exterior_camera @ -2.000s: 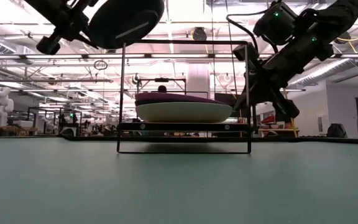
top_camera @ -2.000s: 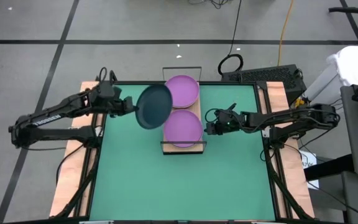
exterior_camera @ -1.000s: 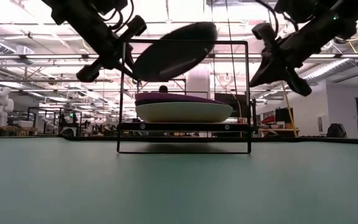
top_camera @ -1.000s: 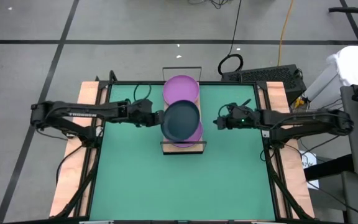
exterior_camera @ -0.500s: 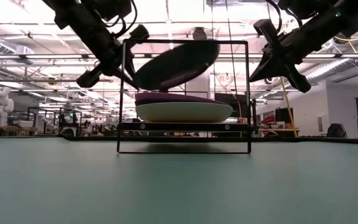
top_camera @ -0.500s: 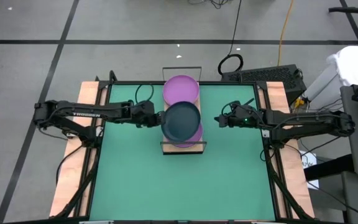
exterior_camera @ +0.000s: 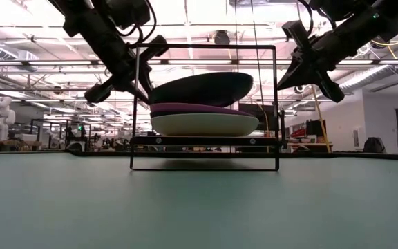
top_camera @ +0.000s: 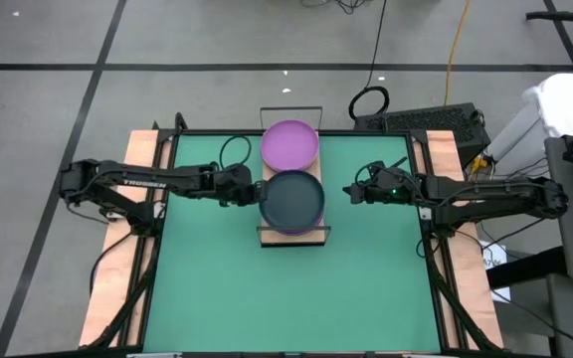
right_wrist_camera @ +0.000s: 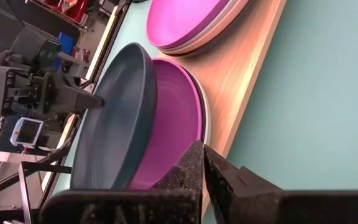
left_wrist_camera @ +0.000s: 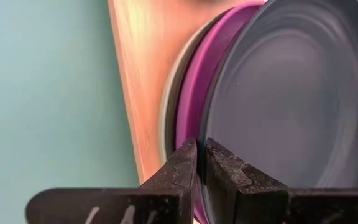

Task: Place and stack plates onto a shelf
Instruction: Stack the black plate on top of the bottom purple plate on the shelf, then return to Home Position

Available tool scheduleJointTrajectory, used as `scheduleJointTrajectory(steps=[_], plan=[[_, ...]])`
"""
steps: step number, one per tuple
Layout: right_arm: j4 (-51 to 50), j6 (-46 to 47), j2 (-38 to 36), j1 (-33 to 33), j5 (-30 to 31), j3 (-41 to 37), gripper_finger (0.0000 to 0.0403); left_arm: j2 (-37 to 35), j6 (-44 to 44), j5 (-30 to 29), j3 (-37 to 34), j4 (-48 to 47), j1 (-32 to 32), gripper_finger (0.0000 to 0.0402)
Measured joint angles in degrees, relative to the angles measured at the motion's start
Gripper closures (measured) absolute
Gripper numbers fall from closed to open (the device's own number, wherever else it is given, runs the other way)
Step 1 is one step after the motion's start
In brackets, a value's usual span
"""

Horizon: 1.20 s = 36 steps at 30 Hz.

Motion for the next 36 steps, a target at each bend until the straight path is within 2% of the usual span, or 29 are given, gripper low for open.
scheduleJointTrajectory(steps=[8, 16, 20, 36], plan=[[0.0, -0.5, 0.0, 0.0, 0.0, 0.0, 0.0403, 0.0, -0.9, -0.7, 0.0, 0.2, 0.0, 0.0362], [0.2, -1.9, 0.0, 0.0, -1.6, 0.0, 0.0403, 0.0, -1.9, 2.0, 0.0, 0.8, 0.0, 0.0268], [0.3, -1.9, -0.8, 0.0, -1.7, 0.0, 0.0403, -0.4, -1.9, 2.1, 0.0, 1.0, 0.0, 0.0244], [6.5, -14.0, -6.9, 0.0, -6.1, 0.0, 0.0403, -2.9, 3.6, 3.0, 0.0, 1.3, 0.0, 0.0247]])
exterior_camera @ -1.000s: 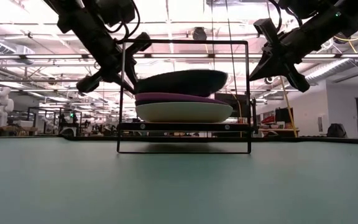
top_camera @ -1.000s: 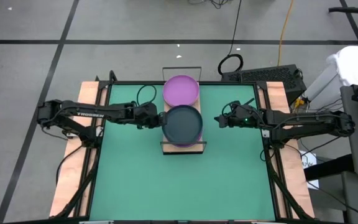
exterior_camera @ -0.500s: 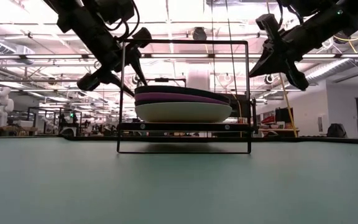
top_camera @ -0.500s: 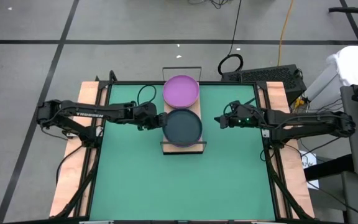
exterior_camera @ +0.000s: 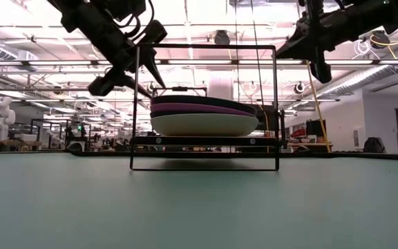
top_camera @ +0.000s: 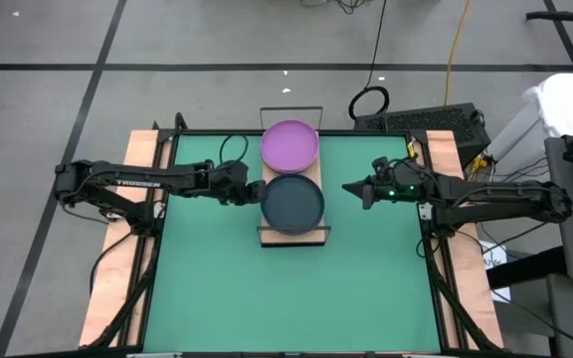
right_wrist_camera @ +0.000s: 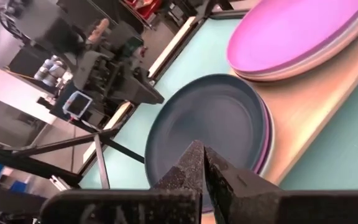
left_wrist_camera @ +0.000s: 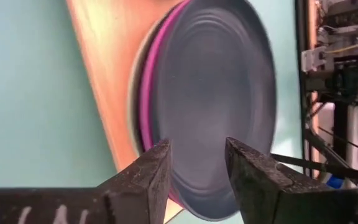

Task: Place and stack plates onto a shelf
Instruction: Return to Home Position

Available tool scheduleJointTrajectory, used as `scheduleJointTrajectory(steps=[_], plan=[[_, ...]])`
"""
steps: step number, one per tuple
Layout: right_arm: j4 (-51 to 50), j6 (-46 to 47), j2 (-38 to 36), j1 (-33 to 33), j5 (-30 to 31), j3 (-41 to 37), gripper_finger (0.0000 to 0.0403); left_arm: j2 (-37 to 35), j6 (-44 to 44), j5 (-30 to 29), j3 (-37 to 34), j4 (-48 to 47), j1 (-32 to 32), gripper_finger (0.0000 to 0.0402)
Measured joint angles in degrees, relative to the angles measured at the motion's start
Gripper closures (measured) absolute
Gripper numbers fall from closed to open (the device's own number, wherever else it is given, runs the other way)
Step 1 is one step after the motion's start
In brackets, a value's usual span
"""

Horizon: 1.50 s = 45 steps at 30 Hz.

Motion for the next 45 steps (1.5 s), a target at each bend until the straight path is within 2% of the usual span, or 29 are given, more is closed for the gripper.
scheduleJointTrajectory(steps=[8, 12, 18, 32, 45], plan=[[-0.3, 0.2, -0.4, 0.0, 0.0, 0.0, 0.0403, 0.0, 4.5, -0.6, 0.0, -0.3, 0.0, 0.0318], [-0.3, 0.1, -0.4, 0.0, 0.0, 0.0, 0.0403, 0.0, 4.9, -2.2, 0.0, -2.9, 0.0, 0.0334], [-0.3, 0.1, -0.4, 0.0, 0.0, 0.0, 0.0403, 0.5, 6.3, -3.8, 0.0, -5.1, 0.0, 0.0337], [-0.3, 0.1, -0.4, 0.0, 0.0, 0.0, 0.0403, 1.3, 7.7, -5.6, 0.0, -3.2, 0.0, 0.0337], [-0.2, -1.1, -0.4, 0.0, 0.0, 0.0, 0.0403, 1.7, 7.9, -5.5, 0.0, -3.4, 0.0, 0.0337]])
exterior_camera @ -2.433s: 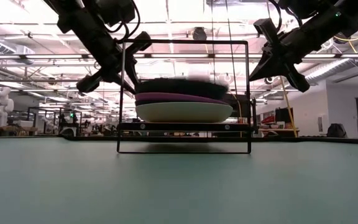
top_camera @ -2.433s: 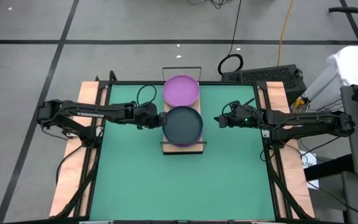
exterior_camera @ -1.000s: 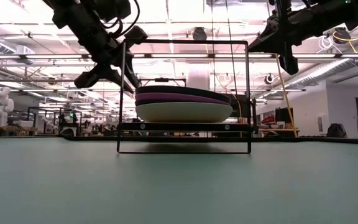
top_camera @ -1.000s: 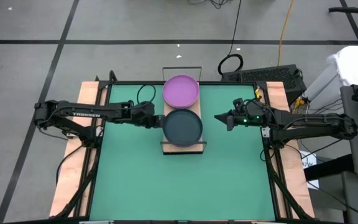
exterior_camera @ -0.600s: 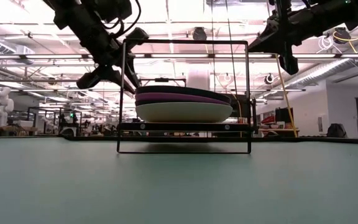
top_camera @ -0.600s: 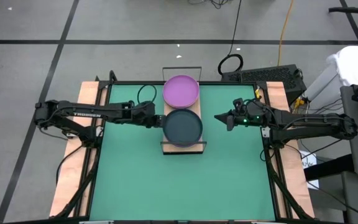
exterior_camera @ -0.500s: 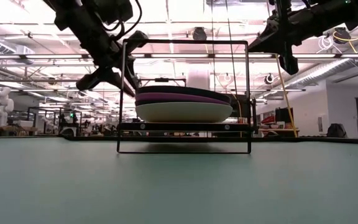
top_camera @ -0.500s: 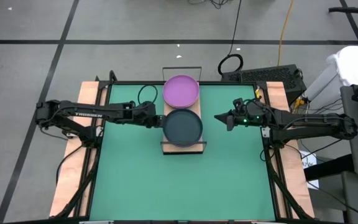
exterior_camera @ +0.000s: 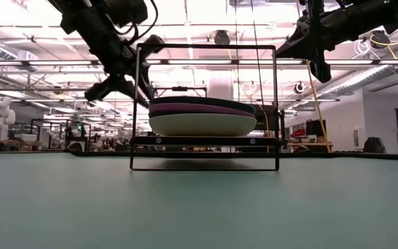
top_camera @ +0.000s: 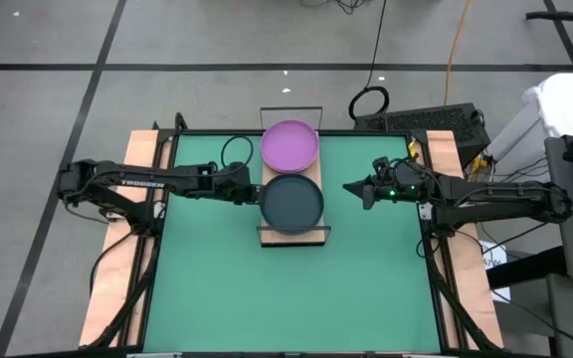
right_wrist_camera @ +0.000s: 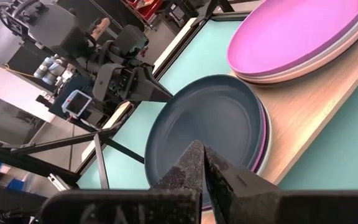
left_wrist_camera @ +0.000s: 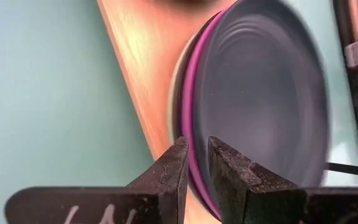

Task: Place and stack plates onto a shelf
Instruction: Return to Home Position

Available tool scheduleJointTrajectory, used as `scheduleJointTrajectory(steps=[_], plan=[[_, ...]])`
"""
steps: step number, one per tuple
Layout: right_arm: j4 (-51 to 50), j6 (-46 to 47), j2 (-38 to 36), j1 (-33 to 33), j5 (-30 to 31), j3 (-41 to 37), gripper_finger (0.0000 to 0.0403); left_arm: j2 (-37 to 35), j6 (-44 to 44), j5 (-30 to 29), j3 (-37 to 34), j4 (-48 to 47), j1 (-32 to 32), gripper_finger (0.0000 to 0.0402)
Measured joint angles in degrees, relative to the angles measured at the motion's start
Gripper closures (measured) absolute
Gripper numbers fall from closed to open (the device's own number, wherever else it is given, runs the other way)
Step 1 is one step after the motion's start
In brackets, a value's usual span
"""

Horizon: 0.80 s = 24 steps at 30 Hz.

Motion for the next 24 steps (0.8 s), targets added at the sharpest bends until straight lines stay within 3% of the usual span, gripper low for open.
scheduleJointTrajectory(steps=[4, 9, 14, 20, 24], plan=[[1.3, -4.2, 0.0, 0.0, 0.0, 0.0, 0.0403, -2.4, 0.3, 0.2, 0.0, 1.3, 0.0, 0.0337], [6.0, -17.0, 0.0, 0.0, -0.1, 0.0, 0.0403, -7.1, 6.4, 0.2, 0.0, 4.3, 0.0, 0.0337], [10.4, -30.9, 0.0, 0.0, -3.0, 0.0, 0.0403, -12.6, 23.9, -0.1, 0.0, 9.9, -0.5, 0.0337], [11.1, -37.8, 0.0, 0.0, -4.5, 0.0, 0.0403, -19.0, 52.5, 0.5, 0.0, 13.7, -3.2, 0.0376], [11.1, -40.5, 0.0, 0.0, -4.6, 0.0, 0.0403, -22.0, 58.0, 1.5, 0.0, 12.8, -4.6, 0.0396]])
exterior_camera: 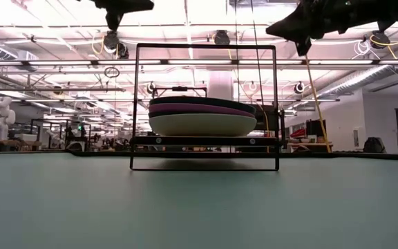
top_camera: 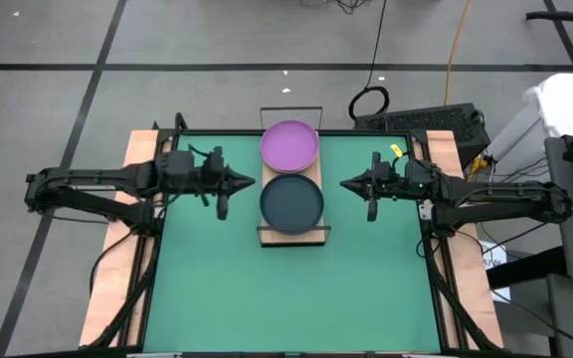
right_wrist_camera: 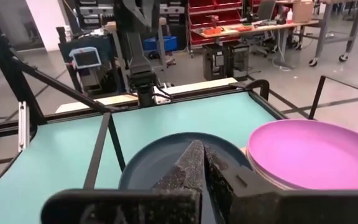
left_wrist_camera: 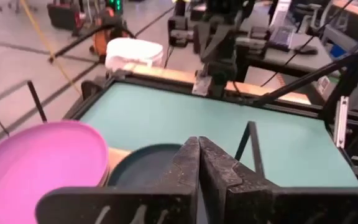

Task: Place and stack plates onto a shelf
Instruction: Return to Home Position

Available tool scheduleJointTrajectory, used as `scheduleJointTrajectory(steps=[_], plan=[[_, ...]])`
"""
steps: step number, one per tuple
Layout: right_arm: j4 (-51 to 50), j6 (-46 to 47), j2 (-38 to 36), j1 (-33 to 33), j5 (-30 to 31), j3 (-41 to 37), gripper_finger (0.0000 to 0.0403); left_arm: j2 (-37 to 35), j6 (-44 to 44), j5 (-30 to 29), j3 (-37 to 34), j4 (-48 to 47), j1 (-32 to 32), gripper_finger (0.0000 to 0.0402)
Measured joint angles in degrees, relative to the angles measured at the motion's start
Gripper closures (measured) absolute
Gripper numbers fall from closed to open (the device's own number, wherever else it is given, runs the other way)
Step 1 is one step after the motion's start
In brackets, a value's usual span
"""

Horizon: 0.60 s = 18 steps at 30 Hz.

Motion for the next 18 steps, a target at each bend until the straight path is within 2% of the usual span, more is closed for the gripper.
scheduleJointTrajectory(steps=[7, 10, 13, 18], plan=[[0.0, -0.3, -0.5, 0.0, -0.5, 0.0, 0.0403, -1.5, -1.1, 0.1, 0.0, -4.2, -1.6, 0.0398], [0.2, -0.4, -0.9, 0.0, -1.4, 0.0, 0.0403, -1.4, 0.5, 2.8, 0.0, -5.6, -2.2, 0.0399], [1.2, -2.1, -1.1, 0.0, -1.4, 0.0, 0.0403, -1.8, 1.7, 5.2, -1.5, -2.9, -2.2, 0.0399], [2.0, -3.7, -2.3, 0.1, -1.4, 0.0, 0.0403, -5.4, -0.2, 5.2, -9.4, 7.3, -2.1, 0.04]])
